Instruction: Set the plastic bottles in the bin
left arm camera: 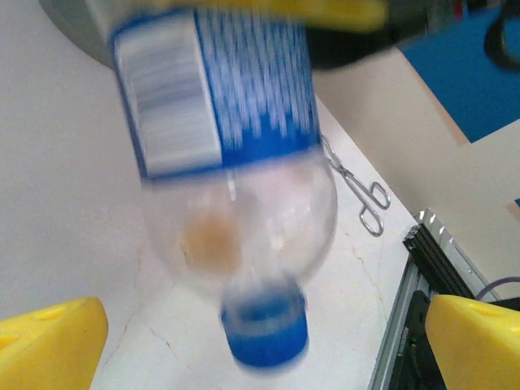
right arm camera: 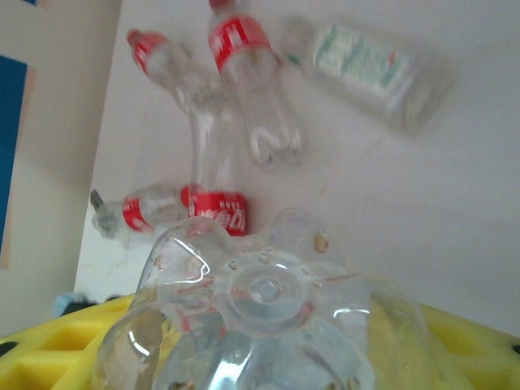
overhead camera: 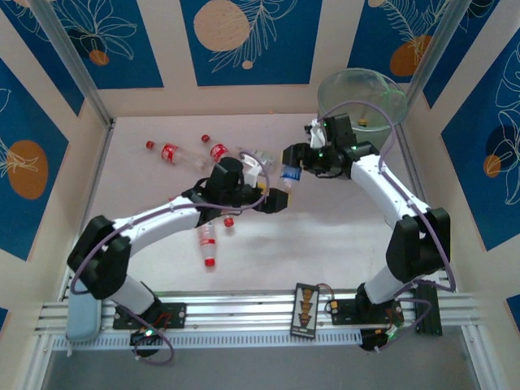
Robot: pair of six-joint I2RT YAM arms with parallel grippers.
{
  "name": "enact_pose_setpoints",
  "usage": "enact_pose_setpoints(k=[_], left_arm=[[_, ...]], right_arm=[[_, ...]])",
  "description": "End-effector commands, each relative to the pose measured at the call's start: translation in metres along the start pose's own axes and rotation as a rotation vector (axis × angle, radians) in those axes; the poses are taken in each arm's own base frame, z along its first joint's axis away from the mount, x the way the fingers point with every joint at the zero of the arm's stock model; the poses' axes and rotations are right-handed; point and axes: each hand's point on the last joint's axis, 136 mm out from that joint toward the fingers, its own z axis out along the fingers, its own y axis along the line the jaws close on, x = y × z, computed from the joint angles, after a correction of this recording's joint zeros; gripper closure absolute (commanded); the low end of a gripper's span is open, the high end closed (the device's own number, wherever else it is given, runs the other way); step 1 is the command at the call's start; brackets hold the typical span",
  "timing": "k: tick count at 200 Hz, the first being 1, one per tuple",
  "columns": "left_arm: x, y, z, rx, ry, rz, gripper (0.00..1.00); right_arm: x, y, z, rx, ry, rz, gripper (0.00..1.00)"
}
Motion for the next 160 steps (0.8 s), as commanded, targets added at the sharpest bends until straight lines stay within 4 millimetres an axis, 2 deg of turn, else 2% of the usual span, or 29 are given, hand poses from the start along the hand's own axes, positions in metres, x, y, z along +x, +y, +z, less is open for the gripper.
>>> enact_pose_setpoints(k=[1,26,49,69,86,103,126,160], left_arm=[[-0.007,0.0,-0.026,-0.035,-0.037,0.038,0.0],[-0.006,0.026,-0.048,-0.155,-0.03,-0.002,0.0],[-0.004,0.047,-0.065,-0.235,-0.048,-0.055,0.02],[0.003,0.071,-0.079,-0.331,-0.061,-0.126,0.05],[0.02,0.096,-0.092,-0.449,-0.014,-0.192,0.07],[0.039,0.112,-0.104,-0.562,0.056,-0.21,0.07],[0.055,0.122,-0.118,-0.647,0.112,-0.213,0.07],[0.064,0.125,-0.126,-0.673,0.114,-0.221,0.07]], right_arm=[[-0.042,0.025,-0.057,0.042,-0.164,-0.139,0.43],[-0.085,0.034,-0.102,0.081,-0.317,-0.184,0.43],[-0.123,0.031,-0.143,0.14,-0.475,-0.18,0.44],[-0.154,0.019,-0.172,0.215,-0.603,-0.16,0.45],[-0.175,0.003,-0.189,0.293,-0.68,-0.129,0.45],[-0.195,-0.022,-0.195,0.381,-0.73,-0.095,0.46],[-0.218,-0.053,-0.196,0.475,-0.775,-0.066,0.46],[-0.238,-0.086,-0.177,0.51,-0.741,-0.032,0.46]])
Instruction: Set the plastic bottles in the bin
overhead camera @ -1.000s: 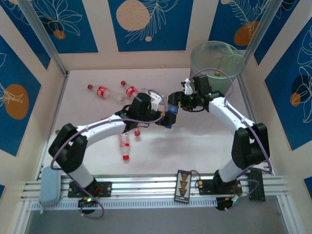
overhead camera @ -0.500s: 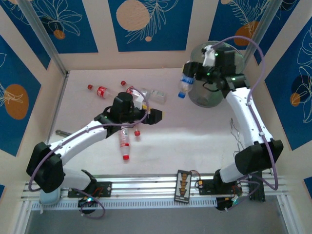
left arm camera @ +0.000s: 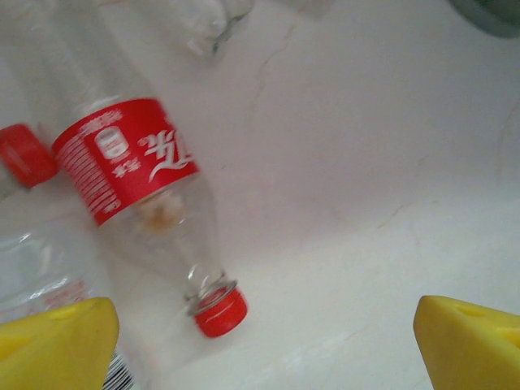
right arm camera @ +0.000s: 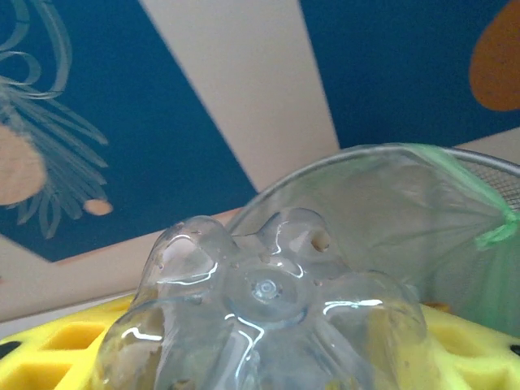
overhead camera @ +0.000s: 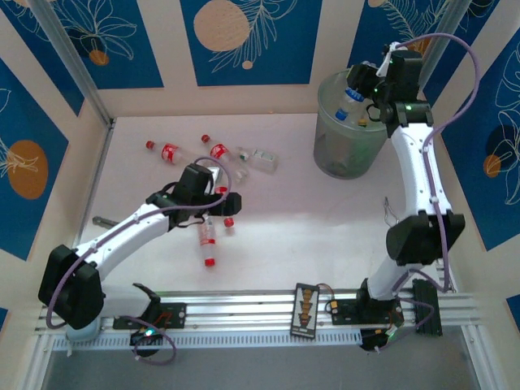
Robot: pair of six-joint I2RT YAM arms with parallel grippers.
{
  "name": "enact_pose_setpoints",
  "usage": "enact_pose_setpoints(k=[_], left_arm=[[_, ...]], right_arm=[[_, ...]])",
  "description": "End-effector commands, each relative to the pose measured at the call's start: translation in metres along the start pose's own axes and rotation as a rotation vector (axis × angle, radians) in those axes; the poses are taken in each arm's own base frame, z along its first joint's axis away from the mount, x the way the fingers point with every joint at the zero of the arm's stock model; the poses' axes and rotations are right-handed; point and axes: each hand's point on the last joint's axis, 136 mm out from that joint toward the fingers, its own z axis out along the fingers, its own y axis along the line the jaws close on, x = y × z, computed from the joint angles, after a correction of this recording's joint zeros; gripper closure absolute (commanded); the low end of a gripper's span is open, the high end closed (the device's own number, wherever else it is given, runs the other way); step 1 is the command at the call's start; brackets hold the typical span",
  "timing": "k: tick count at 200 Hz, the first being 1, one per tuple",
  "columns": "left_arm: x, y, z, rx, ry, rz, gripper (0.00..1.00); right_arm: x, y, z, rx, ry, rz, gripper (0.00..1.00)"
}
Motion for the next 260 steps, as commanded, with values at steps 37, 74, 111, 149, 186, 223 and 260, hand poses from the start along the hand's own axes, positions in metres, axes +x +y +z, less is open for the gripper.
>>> enact_pose_setpoints(k=[37,74,111,149,186,223,260], left_arm=[[0.02,0.026,-0.007,-0.104,0.036,-0.013,0.07],[0.028,0.032,-0.003,-0.127,0.06,-0.014,0.07],[0.029,0.033,0.0,-0.132,0.067,-0.01,0.07],[0.032,0.034,0.004,-0.133,0.076,-0.015,0.07],[0.033,0.035,0.006,-0.135,0.081,-0.015,0.07],[0.036,0.037,0.009,-0.145,0.095,-0.015,0.07],[0.037,0.038,0.011,-0.146,0.1,-0.018,0.07]], right_arm=[[0.025,-0.02,0.051,0.035,0.117,0.007,0.46],[0.066,-0.03,0.076,0.033,0.249,0.027,0.46],[0.102,-0.043,0.097,0.038,0.361,0.07,0.46],[0.139,-0.055,0.115,0.05,0.47,0.106,0.46],[0.168,-0.064,0.127,0.056,0.549,0.131,0.45],[0.193,-0.071,0.133,0.054,0.617,0.141,0.41],[0.199,-0.07,0.133,0.038,0.65,0.124,0.28]])
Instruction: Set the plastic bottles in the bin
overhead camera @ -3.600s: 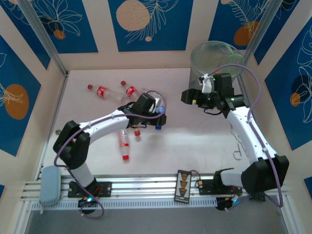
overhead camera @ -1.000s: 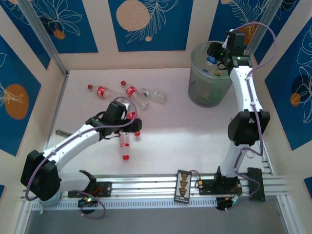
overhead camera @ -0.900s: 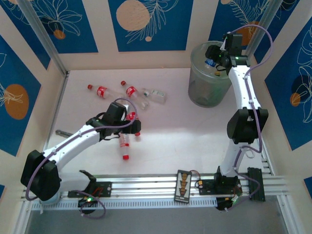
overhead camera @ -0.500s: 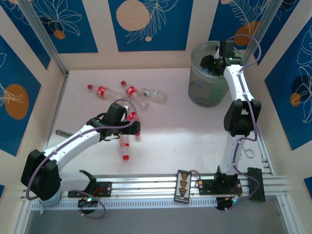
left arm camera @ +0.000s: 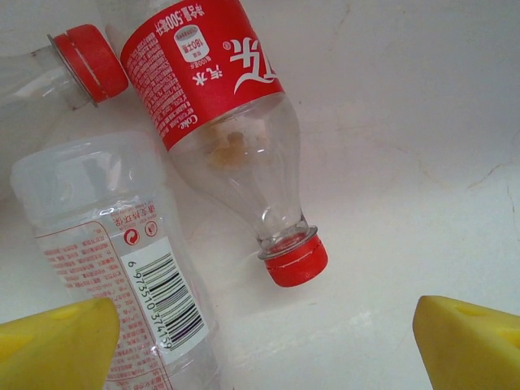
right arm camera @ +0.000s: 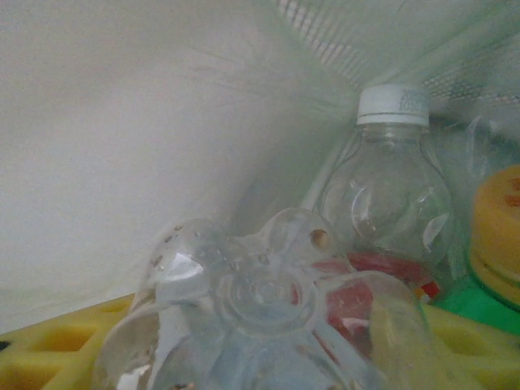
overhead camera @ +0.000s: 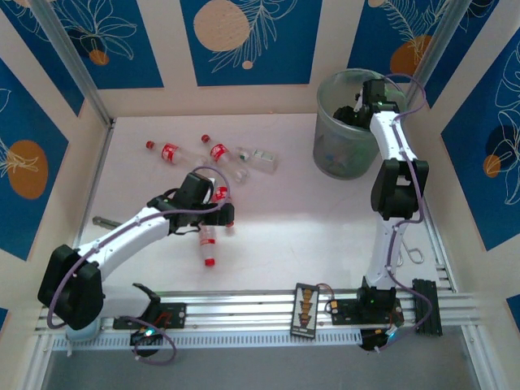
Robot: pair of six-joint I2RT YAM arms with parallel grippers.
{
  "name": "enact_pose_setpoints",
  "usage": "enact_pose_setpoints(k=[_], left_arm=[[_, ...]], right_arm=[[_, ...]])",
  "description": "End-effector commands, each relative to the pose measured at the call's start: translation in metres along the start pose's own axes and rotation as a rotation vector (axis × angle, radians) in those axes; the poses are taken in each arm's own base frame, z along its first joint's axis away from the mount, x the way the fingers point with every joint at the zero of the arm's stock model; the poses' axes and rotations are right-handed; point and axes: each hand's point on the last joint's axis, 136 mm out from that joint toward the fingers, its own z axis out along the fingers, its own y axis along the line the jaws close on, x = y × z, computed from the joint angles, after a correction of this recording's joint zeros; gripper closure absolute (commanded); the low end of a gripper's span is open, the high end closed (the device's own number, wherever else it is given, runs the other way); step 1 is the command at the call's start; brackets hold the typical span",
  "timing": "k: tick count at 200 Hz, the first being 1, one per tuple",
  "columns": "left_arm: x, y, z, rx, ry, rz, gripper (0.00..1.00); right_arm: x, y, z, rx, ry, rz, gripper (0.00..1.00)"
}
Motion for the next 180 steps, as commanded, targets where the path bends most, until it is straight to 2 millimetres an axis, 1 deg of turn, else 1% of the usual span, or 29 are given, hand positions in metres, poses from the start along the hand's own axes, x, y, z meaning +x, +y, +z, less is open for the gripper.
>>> enact_pose_setpoints(k=[1,15,27,35,40,44,73,91,102,109,117,140,164,180], left_arm=[[0.004,0.007,0.004,-0.026,0.012,-0.01,0.07],[0.005,0.008,0.005,-0.027,0.015,-0.012,0.07],[0.005,0.007,0.006,-0.027,0.018,-0.011,0.07],[0.005,0.007,0.007,-0.027,0.018,-0.011,0.07],[0.005,0.007,0.007,-0.025,0.017,-0.012,0.07],[0.005,0.007,0.007,-0.025,0.018,-0.011,0.07],[0.004,0.007,0.009,-0.029,0.022,-0.009,0.07],[0.004,0.007,0.009,-0.033,0.023,-0.007,0.07],[0.005,0.008,0.01,-0.034,0.028,-0.006,0.07],[0.005,0.007,0.011,-0.032,0.03,-0.005,0.07],[0.004,0.007,0.011,-0.03,0.03,-0.006,0.07],[0.005,0.007,0.011,-0.029,0.033,-0.008,0.07],[0.007,0.009,0.01,-0.042,0.038,-0.012,0.07],[0.01,0.012,0.009,-0.051,0.045,-0.013,0.07]], right_arm=[[0.011,0.011,-0.003,-0.046,0.064,-0.017,0.28],[0.008,0.015,-0.012,-0.048,0.06,-0.041,0.24],[0.003,0.018,-0.024,-0.04,0.047,-0.07,0.22],[0.0,0.02,-0.032,-0.034,0.036,-0.088,0.18],[-0.002,0.02,-0.038,-0.027,0.029,-0.1,0.14],[-0.004,0.021,-0.042,-0.021,0.024,-0.11,0.12],[-0.011,0.02,-0.071,0.048,-0.011,-0.178,0.12],[-0.011,0.02,-0.079,0.056,-0.015,-0.199,0.2],[-0.008,0.02,-0.077,0.05,0.001,-0.203,0.26],[-0.005,0.02,-0.074,0.044,0.012,-0.202,0.32],[-0.002,0.02,-0.069,0.041,0.026,-0.2,0.39],[0.006,0.019,-0.053,0.024,0.063,-0.188,0.53],[0.012,0.017,-0.033,-0.005,0.1,-0.166,0.61],[0.016,0.017,-0.021,-0.018,0.122,-0.155,0.62]])
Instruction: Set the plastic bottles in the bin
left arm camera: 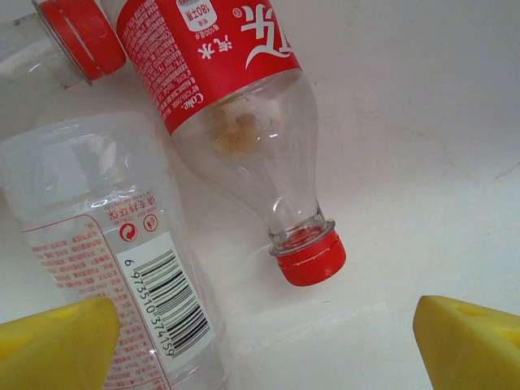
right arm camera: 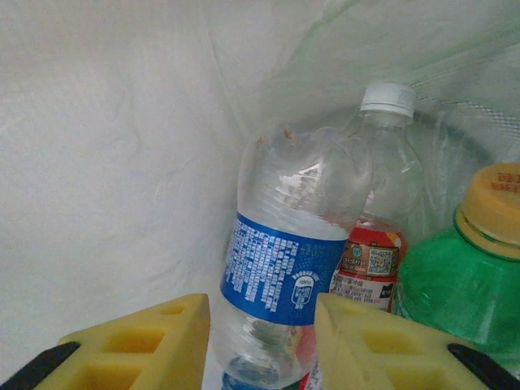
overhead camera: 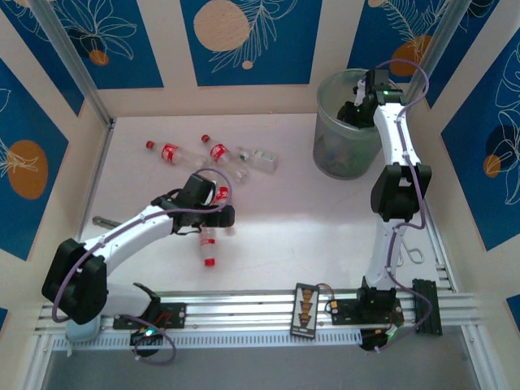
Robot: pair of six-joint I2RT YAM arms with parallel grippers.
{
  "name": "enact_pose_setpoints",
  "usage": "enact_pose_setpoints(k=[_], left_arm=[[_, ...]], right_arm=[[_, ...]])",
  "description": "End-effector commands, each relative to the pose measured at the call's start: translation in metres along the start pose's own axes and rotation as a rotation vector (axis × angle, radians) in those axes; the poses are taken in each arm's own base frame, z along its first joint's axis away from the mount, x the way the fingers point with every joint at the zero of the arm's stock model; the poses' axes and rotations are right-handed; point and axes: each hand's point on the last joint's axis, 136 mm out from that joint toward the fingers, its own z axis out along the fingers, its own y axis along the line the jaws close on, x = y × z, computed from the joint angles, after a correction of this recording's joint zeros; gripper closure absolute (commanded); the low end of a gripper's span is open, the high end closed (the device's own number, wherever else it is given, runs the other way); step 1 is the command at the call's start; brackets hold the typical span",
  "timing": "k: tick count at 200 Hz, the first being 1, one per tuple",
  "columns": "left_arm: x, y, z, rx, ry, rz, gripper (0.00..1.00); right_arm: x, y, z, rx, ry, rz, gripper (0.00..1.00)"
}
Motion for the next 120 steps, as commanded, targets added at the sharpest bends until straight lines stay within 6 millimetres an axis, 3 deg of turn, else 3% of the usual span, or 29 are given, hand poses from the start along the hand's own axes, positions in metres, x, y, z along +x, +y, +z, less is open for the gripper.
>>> enact_pose_setpoints(k=[1,31,62,85,120], left_arm=[[0.003,0.008,-0.002,-0.033,0.011,-0.011,0.07],[0.007,0.013,-0.007,-0.061,0.024,-0.015,0.07],[0.011,0.018,-0.016,-0.082,0.026,-0.018,0.07],[0.014,0.021,-0.022,-0.095,0.036,-0.026,0.07],[0.021,0.023,-0.029,-0.099,0.055,-0.026,0.08]], right_arm=[[0.011,0.007,0.024,-0.051,0.063,0.013,0.63],[0.02,0.004,0.047,-0.067,0.107,0.034,0.65],[0.024,0.001,0.056,-0.062,0.118,0.039,0.67],[0.018,0.002,0.044,-0.055,0.093,0.025,0.66],[0.0,0.008,0.002,-0.049,0.015,-0.003,0.59]])
